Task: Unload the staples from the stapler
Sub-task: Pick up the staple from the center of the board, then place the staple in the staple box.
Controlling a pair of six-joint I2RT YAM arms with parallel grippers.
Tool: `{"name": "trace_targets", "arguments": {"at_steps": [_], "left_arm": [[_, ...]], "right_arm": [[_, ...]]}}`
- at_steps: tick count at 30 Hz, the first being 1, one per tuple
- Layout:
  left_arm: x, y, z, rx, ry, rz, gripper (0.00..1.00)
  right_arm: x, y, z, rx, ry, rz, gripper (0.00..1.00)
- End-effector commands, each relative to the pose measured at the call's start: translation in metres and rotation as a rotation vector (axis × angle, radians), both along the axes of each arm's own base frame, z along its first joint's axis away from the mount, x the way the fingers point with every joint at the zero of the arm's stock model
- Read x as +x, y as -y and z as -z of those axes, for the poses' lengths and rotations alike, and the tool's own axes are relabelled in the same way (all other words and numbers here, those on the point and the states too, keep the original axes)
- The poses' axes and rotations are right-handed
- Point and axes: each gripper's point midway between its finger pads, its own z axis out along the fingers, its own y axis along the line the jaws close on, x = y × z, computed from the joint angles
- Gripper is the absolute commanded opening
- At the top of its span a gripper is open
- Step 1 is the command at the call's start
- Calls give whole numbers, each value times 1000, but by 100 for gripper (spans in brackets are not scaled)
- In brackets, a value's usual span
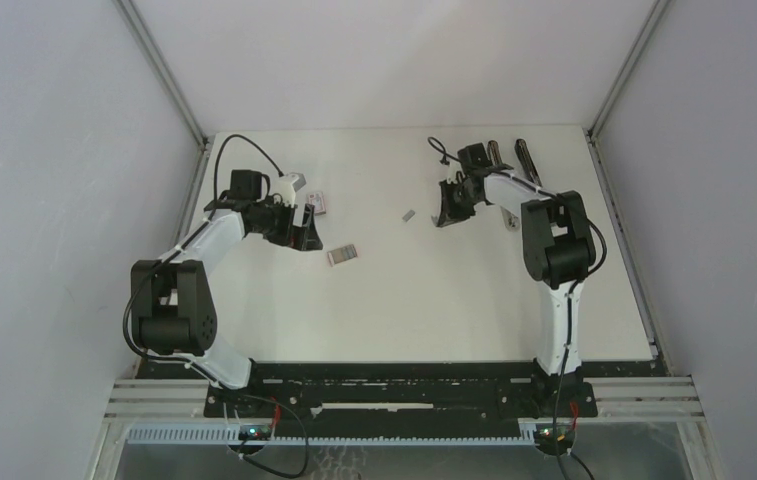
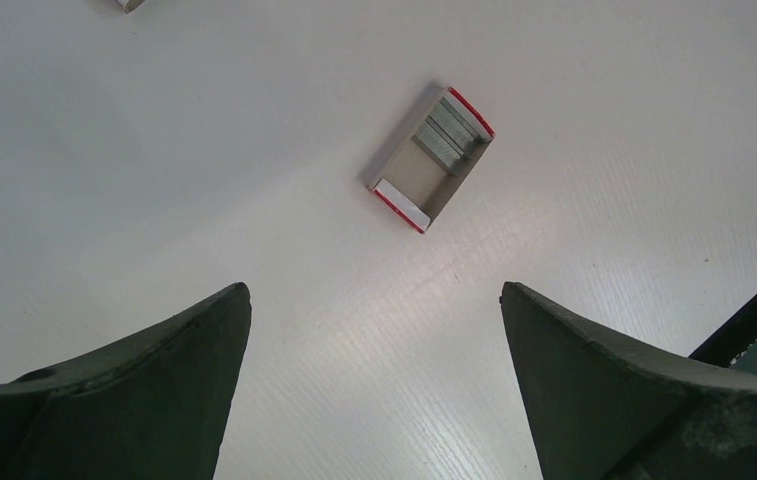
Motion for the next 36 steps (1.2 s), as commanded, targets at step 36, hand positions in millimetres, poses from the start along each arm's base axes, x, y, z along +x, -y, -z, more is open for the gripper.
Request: {"name": "trace_targets", "arguments": {"at_steps": [36], "left_arm": [[6, -61, -39, -168, 216, -209, 100]], "right_arm": [[-68, -241, -77, -124, 338, -288, 0]]}}
